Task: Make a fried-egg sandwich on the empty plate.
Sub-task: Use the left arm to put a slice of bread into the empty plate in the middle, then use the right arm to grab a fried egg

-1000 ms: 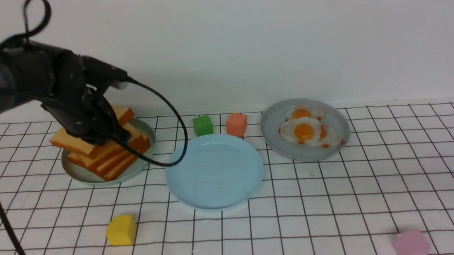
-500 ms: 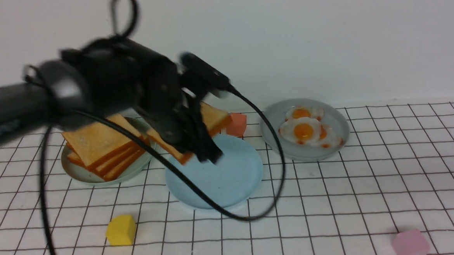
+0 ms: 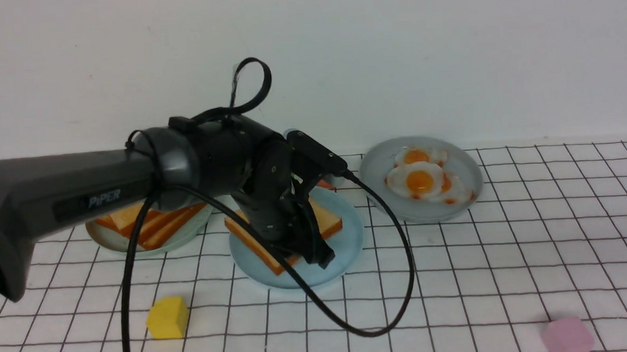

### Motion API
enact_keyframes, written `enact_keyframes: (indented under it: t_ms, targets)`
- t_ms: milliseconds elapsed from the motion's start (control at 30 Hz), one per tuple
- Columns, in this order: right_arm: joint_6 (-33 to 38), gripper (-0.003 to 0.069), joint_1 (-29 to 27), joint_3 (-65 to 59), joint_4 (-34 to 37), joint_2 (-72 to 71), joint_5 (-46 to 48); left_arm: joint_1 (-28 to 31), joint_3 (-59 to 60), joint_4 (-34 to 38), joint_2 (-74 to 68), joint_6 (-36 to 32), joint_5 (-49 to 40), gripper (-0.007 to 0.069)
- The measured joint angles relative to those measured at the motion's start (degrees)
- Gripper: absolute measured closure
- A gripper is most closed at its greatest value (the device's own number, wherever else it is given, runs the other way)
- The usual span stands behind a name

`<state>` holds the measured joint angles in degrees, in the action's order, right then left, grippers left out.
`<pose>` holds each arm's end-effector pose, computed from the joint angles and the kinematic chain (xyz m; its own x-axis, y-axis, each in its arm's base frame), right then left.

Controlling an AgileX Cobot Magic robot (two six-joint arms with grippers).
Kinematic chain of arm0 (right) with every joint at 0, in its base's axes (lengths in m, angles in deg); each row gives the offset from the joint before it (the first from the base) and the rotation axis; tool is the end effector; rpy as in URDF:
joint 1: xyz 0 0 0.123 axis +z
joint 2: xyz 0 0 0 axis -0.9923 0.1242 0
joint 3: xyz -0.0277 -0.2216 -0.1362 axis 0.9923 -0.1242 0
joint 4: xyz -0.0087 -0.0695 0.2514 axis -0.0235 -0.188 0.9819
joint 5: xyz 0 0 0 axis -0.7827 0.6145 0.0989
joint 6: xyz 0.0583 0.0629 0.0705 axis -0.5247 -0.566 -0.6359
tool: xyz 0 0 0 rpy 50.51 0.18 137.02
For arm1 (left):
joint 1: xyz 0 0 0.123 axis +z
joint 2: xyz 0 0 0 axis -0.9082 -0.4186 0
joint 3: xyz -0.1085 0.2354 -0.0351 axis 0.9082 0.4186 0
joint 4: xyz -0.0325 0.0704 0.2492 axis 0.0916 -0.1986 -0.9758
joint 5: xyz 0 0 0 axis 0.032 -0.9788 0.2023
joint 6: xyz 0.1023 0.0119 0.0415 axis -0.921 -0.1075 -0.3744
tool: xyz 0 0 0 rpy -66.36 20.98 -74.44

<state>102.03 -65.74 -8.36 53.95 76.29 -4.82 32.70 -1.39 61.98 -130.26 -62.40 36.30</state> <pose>0.1268 0.0754 0.3382 -0.5072 -0.2638 -0.8205 -0.5785 0.8099 0.0972 0.3701 -0.2287 0.1494 -0.6192 0.6472 -0.4446 0.6612 0.7352 0.1493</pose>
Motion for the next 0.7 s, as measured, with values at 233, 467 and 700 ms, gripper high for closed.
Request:
enact_keyframes:
  t_ms: [233, 467, 700]
  targets:
    - [0.0, 0.0606, 0.0, 0.0, 0.0, 0.0, -0.2, 0.0, 0.0, 4.4, 0.3, 0.0, -0.8, 0.0239]
    - [-2.7, 0.0599, 0.0, 0.1, -1.5, 6.8, -7.7, -3.4, 0.2, 4.9, 15.1, 5.9, -7.7, 0.0400]
    - [-2.9, 0.0593, 0.0, 3.8, -4.1, 26.6, -14.5, -4.8, 6.4, 5.6, 40.6, 14.3, -11.6, 0.0638]
